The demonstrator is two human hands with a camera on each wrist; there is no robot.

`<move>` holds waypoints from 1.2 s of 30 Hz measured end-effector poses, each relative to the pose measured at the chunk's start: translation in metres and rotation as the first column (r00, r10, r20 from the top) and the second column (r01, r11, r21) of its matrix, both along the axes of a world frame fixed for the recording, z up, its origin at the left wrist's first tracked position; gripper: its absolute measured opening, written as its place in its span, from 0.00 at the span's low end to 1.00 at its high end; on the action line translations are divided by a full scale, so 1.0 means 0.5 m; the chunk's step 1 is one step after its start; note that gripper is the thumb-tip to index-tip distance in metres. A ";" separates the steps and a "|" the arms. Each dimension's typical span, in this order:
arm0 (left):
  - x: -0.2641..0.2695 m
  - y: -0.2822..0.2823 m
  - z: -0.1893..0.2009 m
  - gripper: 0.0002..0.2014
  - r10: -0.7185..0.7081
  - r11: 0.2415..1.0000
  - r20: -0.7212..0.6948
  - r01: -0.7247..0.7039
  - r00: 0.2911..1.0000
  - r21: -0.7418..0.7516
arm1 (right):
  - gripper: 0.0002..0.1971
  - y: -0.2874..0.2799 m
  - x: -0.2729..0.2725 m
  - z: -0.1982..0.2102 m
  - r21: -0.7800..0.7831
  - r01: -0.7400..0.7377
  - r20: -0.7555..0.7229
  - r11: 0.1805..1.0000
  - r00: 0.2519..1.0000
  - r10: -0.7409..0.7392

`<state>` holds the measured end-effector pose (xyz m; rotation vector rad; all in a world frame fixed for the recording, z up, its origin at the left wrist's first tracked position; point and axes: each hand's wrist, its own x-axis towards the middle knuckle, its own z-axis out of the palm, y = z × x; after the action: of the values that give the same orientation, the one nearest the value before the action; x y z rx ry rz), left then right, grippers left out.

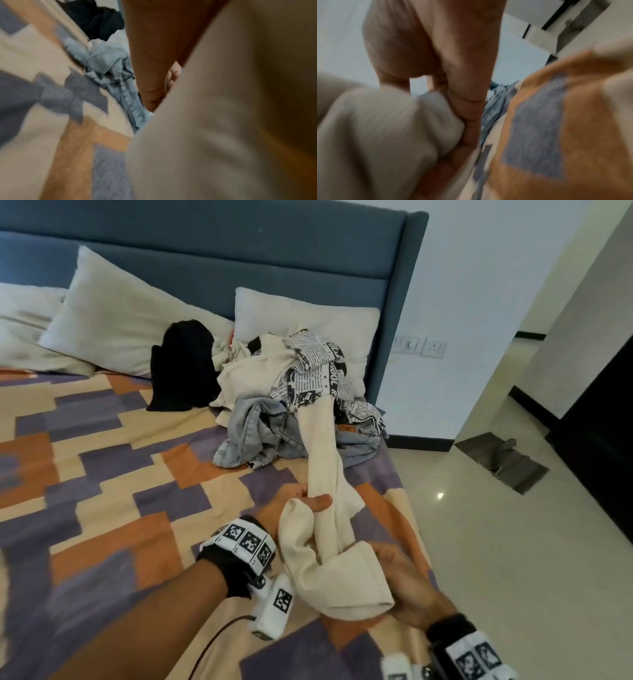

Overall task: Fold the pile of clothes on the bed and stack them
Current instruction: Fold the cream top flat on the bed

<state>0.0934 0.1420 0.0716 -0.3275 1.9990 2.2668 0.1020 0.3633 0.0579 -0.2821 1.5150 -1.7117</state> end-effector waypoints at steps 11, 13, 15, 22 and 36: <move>0.366 -0.017 0.137 0.10 -0.745 0.422 0.140 0.623 0.653 -0.659 | 0.26 0.019 0.027 0.051 0.021 0.331 -0.057 0.943 0.942 -0.329; 0.358 -0.045 0.112 0.17 -0.609 0.346 0.307 0.594 0.731 -0.727 | 0.17 -0.011 0.044 0.054 0.020 0.308 0.027 0.951 0.951 -0.308; 0.338 -0.074 0.087 0.19 -0.390 0.405 0.262 0.420 0.883 -0.812 | 0.08 -0.038 0.060 0.027 0.137 0.181 0.043 0.974 0.981 -0.188; 0.267 -0.067 -0.032 0.10 0.043 0.757 0.140 0.059 0.989 -0.651 | 0.44 -0.118 0.058 -0.187 0.643 0.261 -0.457 0.720 0.885 0.087; 0.237 -0.079 -0.037 0.20 0.343 0.915 0.225 -0.379 0.912 0.141 | 0.09 -0.115 0.158 -0.031 0.218 -0.407 -0.504 0.887 0.731 0.460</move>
<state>0.2121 0.1026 0.0534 -0.9360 1.7330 2.4843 0.1810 0.3058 0.0423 -1.0702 1.7399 -1.2212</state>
